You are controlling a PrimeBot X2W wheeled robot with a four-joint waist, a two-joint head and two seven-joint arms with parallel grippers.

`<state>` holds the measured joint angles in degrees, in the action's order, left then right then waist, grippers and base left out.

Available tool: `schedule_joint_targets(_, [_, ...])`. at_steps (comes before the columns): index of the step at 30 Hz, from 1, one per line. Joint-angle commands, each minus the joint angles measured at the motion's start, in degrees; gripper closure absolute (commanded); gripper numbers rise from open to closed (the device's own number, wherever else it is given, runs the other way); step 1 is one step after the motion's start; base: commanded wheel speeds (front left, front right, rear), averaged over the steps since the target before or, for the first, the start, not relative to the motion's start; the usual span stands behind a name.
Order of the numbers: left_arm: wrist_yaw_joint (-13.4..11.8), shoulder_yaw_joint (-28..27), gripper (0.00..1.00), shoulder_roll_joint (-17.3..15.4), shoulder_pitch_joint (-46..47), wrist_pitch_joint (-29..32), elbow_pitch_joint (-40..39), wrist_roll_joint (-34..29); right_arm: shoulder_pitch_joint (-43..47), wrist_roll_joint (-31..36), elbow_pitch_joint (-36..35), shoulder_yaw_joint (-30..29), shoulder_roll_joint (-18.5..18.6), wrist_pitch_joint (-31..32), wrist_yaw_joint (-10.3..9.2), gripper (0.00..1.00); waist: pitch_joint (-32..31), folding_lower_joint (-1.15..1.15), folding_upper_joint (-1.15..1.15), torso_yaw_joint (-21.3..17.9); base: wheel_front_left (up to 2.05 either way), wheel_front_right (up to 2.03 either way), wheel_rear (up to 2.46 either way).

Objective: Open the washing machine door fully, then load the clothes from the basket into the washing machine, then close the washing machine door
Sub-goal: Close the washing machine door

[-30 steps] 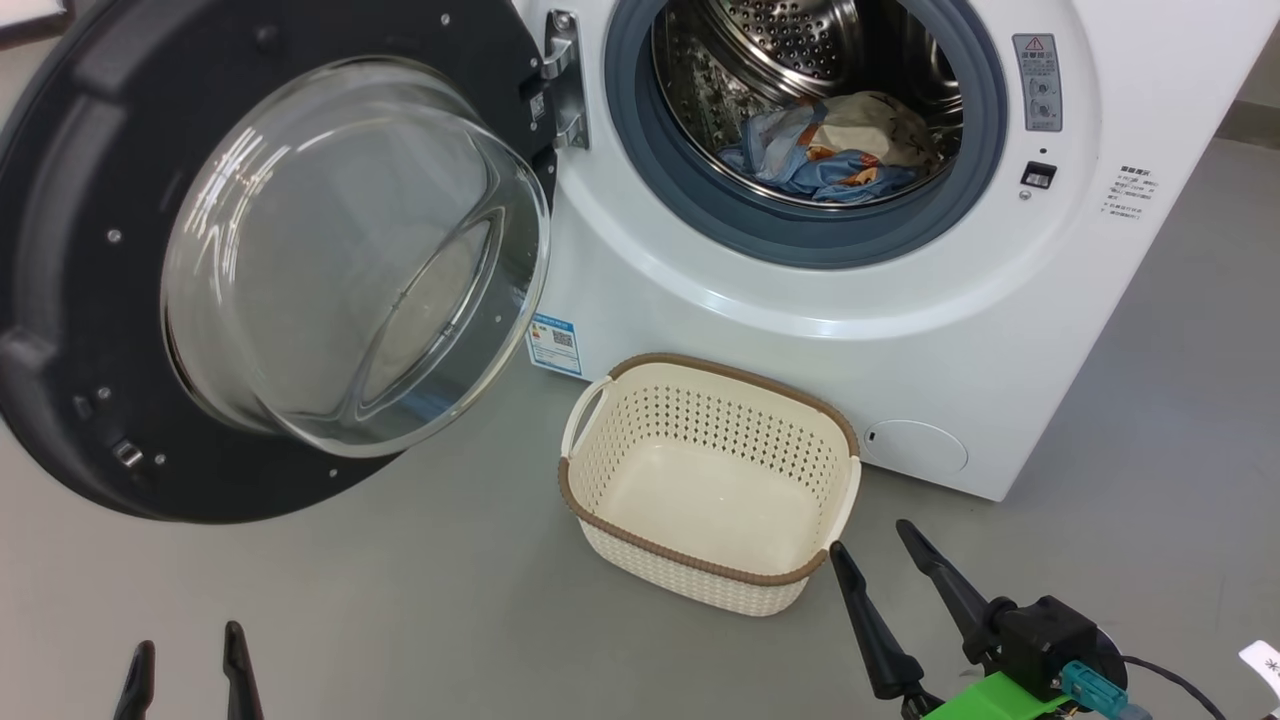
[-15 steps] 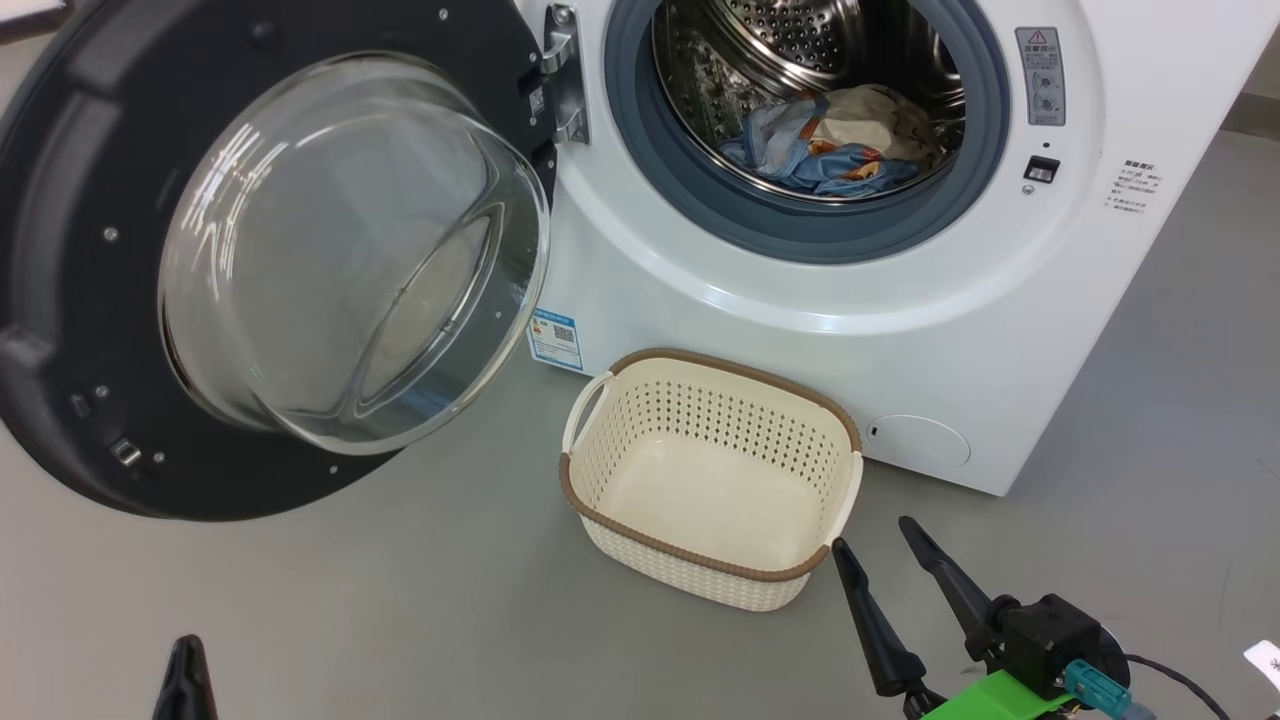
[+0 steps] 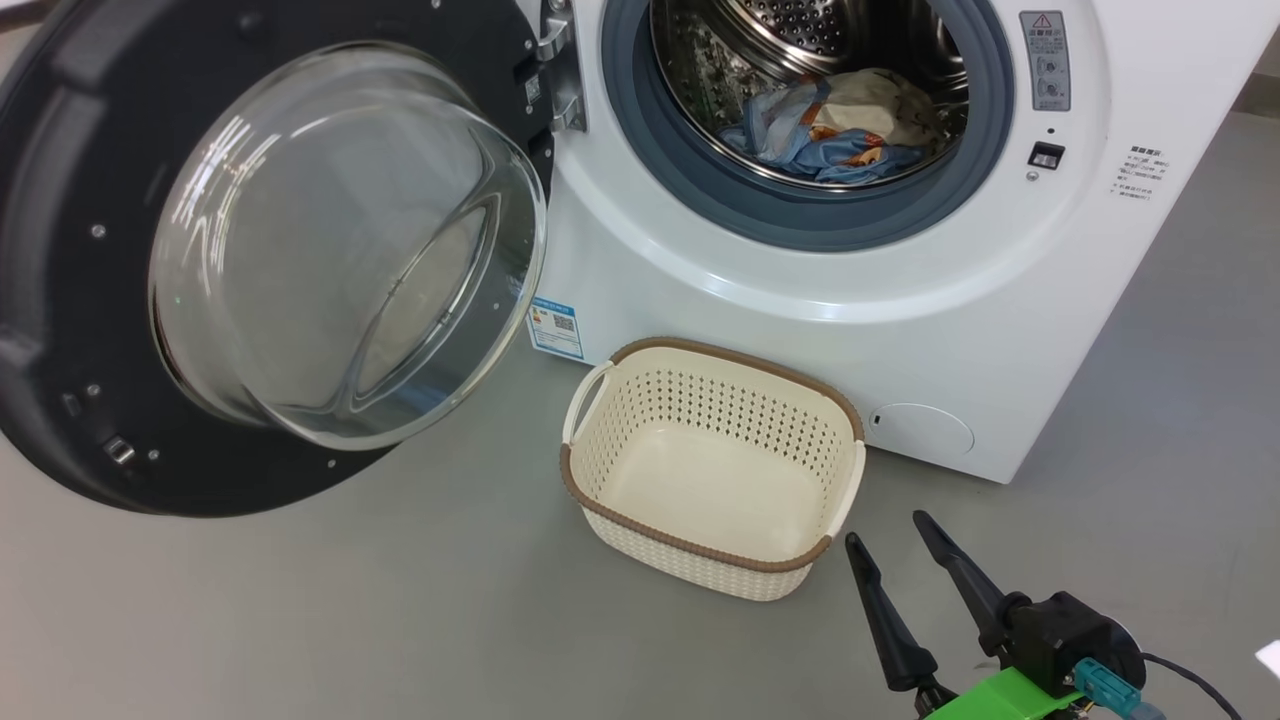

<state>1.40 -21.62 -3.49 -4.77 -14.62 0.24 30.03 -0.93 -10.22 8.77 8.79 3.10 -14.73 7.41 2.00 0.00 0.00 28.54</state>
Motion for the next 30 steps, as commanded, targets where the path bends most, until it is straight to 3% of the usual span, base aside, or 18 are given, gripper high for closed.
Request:
schedule_joint_targets(1, [1.26, -4.38, 1.00, -4.55, 5.09, 0.68, 0.44, 3.00, -0.02, 0.36, -1.66, 1.46, -0.23, -0.27, 0.08, 0.00, 0.21, 0.00, 0.00, -0.15, 0.00, 0.00, 0.00])
schedule_joint_targets(3, [1.65, -5.59, 1.00, -5.94, 6.62, 1.34, 1.59, 4.65, -0.06, 0.43, -1.69, 1.44, -0.23, -0.27, 0.08, 0.00, 0.36, 0.00, 0.00, -0.25, 0.00, 0.00, 0.00])
schedule_joint_targets(13, [3.92, -13.17, 1.00, -19.55, 22.55, 7.84, 15.82, 17.34, -1.05, 1.78, -1.65, 1.08, -0.23, -0.27, 0.08, 0.00, 2.34, 0.00, 0.00, -1.61, 0.00, 0.00, 0.00])
schedule_joint_targets(22, [4.50, -16.91, 1.00, -27.27, 33.50, 16.10, 32.47, 27.42, -1.94, 3.57, -1.42, 1.12, -0.23, -0.25, 0.08, 0.00, 4.15, 0.00, 0.00, -2.97, 0.00, 0.00, 0.00])
schedule_joint_targets(30, [5.76, -20.13, 1.00, -30.73, 39.16, 26.22, 40.89, 38.34, -2.26, 4.54, -2.34, 0.70, 0.50, 0.83, 0.08, 0.00, 5.71, 0.00, 0.00, -4.04, 0.00, 0.00, 0.00])
